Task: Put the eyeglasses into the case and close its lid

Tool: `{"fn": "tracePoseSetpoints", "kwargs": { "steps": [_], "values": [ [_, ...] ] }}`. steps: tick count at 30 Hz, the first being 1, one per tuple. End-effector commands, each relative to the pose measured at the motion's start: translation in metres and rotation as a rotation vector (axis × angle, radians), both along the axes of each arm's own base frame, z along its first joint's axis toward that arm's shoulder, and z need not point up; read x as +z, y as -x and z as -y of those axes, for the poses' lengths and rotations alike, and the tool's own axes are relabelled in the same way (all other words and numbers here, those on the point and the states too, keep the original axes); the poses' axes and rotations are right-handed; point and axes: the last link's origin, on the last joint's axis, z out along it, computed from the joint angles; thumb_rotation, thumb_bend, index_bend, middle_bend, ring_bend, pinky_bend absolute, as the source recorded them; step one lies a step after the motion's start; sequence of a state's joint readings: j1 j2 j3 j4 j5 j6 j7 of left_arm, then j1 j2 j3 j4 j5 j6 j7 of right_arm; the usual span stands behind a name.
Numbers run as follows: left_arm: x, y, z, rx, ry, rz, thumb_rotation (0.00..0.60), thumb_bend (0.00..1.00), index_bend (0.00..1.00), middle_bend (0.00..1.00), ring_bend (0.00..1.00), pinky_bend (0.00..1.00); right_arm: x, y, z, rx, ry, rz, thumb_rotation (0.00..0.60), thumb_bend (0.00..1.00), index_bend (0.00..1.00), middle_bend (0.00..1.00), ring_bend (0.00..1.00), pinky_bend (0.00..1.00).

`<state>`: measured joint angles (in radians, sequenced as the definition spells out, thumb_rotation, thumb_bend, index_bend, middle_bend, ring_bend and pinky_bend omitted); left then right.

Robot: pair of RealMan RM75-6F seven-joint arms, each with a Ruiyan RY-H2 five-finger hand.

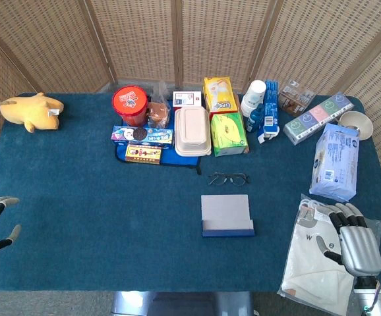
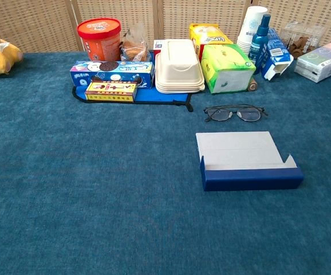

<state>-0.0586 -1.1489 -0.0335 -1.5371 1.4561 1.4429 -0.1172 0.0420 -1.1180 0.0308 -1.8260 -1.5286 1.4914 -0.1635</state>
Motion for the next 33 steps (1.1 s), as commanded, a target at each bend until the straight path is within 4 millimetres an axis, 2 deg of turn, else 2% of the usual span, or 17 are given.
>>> {"fn": "tracePoseSetpoints", "kwargs": {
  "steps": [1,9,18,26,33],
  "values": [
    [-0.001,0.0,0.0,-0.001,0.001,0.0,0.6,0.31,0.26,0.28,0.21,0.11,0.0,0.0,0.001,-0.001,0.0,0.0,0.6,0.35,0.24,0.26,0.17,0.16],
    [-0.003,-0.003,-0.002,-0.002,0.007,0.014,0.6,0.31,0.26,0.28,0.21,0.12,-0.003,0.0,0.003,-0.004,-0.01,0.003,0.6,0.35,0.24,0.26,0.17,0.16],
    [0.013,-0.013,-0.003,-0.047,-0.029,0.031,0.6,0.31,0.26,0.28,0.21,0.12,-0.002,-0.006,0.002,0.031,-0.023,-0.009,0.6,0.35,0.24,0.26,0.17,0.16],
    [0.026,-0.021,-0.008,-0.081,-0.042,0.068,0.6,0.31,0.25,0.28,0.21,0.13,-0.005,-0.02,0.002,0.099,-0.093,0.005,0.6,0.35,0.24,0.26,0.17,0.16],
    [0.038,-0.034,-0.018,-0.128,-0.04,0.092,0.6,0.31,0.25,0.28,0.21,0.14,-0.02,-0.043,0.008,0.194,-0.212,-0.01,0.6,0.35,0.24,0.26,0.17,0.16]
  ]
}}
